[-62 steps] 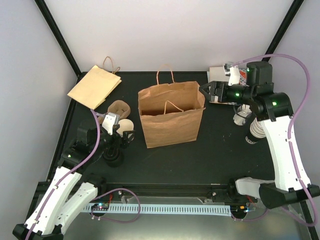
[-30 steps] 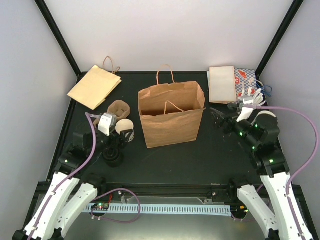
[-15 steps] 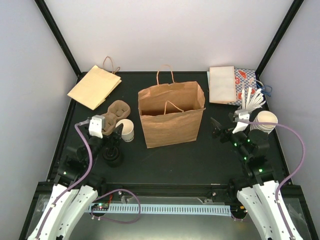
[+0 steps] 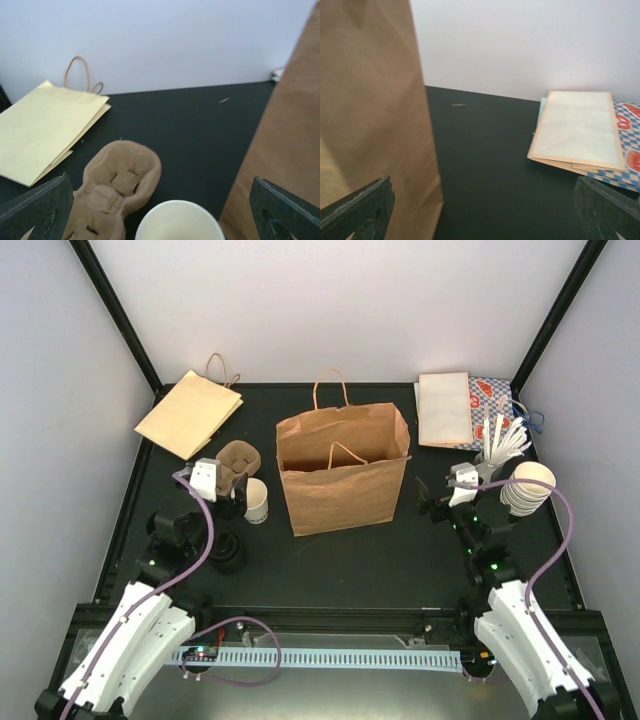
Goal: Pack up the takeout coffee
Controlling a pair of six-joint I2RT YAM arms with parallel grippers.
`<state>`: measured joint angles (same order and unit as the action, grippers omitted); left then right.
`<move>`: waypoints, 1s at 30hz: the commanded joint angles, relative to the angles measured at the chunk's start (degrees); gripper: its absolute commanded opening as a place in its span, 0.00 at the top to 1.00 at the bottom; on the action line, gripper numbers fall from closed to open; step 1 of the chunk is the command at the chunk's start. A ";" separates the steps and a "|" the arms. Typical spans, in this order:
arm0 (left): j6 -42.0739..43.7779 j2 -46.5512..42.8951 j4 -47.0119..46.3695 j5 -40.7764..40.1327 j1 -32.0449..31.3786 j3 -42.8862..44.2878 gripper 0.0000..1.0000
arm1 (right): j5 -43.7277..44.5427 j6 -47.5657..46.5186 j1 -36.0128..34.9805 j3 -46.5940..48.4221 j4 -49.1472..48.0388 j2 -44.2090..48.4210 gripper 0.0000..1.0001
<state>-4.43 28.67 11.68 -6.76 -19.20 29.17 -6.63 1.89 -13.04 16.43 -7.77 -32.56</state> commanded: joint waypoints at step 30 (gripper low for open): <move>6.97 27.16 -48.73 -9.07 11.06 -16.70 0.01 | 5.46 -4.87 10.82 -5.41 -60.92 -47.81 0.05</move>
<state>0.97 53.76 -30.00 -17.50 -8.86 12.14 -0.75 -2.66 -2.94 10.66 -58.92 -77.28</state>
